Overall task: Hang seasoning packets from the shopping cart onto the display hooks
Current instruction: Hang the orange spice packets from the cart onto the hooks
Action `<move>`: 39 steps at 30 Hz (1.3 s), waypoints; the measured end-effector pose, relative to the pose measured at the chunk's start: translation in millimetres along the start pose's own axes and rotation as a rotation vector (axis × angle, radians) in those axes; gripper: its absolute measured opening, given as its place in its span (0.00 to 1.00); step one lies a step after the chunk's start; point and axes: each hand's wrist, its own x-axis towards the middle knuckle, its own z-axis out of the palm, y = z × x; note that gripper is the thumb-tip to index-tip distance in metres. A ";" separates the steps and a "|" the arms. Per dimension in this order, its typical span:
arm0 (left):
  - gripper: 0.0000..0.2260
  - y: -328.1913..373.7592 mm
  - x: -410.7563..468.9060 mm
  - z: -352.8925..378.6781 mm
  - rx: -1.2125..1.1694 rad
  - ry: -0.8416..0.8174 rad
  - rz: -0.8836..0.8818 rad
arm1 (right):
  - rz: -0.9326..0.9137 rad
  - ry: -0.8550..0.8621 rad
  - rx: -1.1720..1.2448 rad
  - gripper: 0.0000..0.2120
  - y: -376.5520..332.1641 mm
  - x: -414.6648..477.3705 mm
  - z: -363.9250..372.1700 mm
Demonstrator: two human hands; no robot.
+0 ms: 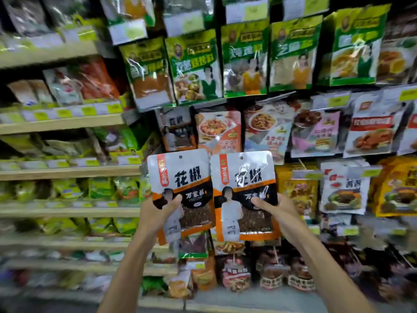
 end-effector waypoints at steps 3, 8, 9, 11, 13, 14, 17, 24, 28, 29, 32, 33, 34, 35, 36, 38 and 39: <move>0.20 -10.2 7.7 -54.8 -0.010 0.051 0.011 | 0.005 -0.053 0.030 0.10 -2.5 9.2 53.4; 0.17 -26.6 25.7 -111.9 0.005 0.101 0.020 | -0.002 -0.119 0.010 0.18 -3.6 31.9 110.4; 0.21 -30.0 31.0 -119.0 0.012 0.105 0.015 | -0.004 -0.138 -0.003 0.19 -3.2 38.1 118.1; 0.24 -35.8 42.3 -128.7 0.029 0.133 -0.007 | 0.002 -0.175 -0.017 0.20 -3.8 53.5 132.3; 0.23 -40.8 55.1 -134.1 0.041 0.154 -0.006 | -0.007 -0.188 -0.006 0.21 -3.0 74.2 144.6; 0.23 -41.9 62.7 -135.7 0.044 0.169 -0.003 | -0.012 -0.188 -0.006 0.23 -2.6 85.7 150.2; 0.22 -39.7 83.9 -138.6 0.034 0.216 -0.002 | -0.023 -0.214 -0.006 0.34 -6.1 121.1 166.8; 0.23 -33.9 138.1 -148.3 0.084 0.268 0.029 | -0.067 -0.187 0.009 0.09 -28.9 206.0 201.0; 0.22 -32.7 164.1 -146.6 0.105 0.267 0.048 | -0.094 -0.148 -0.023 0.04 -42.2 233.8 217.5; 0.20 -32.8 169.5 -144.7 0.089 0.247 0.061 | -0.094 -0.145 -0.023 0.04 -43.9 237.8 221.0; 0.21 -30.6 181.7 -138.2 0.043 0.166 0.124 | -0.086 -0.129 -0.030 0.04 -45.2 246.4 227.9; 0.23 -30.2 185.9 -137.3 0.040 0.152 0.137 | -0.083 -0.123 -0.034 0.04 -44.4 248.3 229.0; 0.24 -30.6 190.2 -136.7 0.036 0.140 0.139 | -0.077 -0.113 -0.033 0.05 -43.5 249.3 229.8; 0.21 -32.2 194.4 -136.9 0.038 0.127 0.145 | -0.076 -0.102 -0.031 0.06 -42.6 250.5 230.1; 0.20 -34.6 198.2 -138.0 0.043 0.111 0.149 | -0.076 -0.097 -0.027 0.08 -41.8 252.3 230.1; 0.23 -41.9 206.0 -139.3 0.045 0.085 0.142 | -0.080 -0.089 -0.017 0.09 -41.9 254.1 229.9; 0.24 -45.7 209.4 -139.8 0.040 0.084 0.135 | -0.083 -0.084 -0.012 0.08 -41.9 254.6 229.7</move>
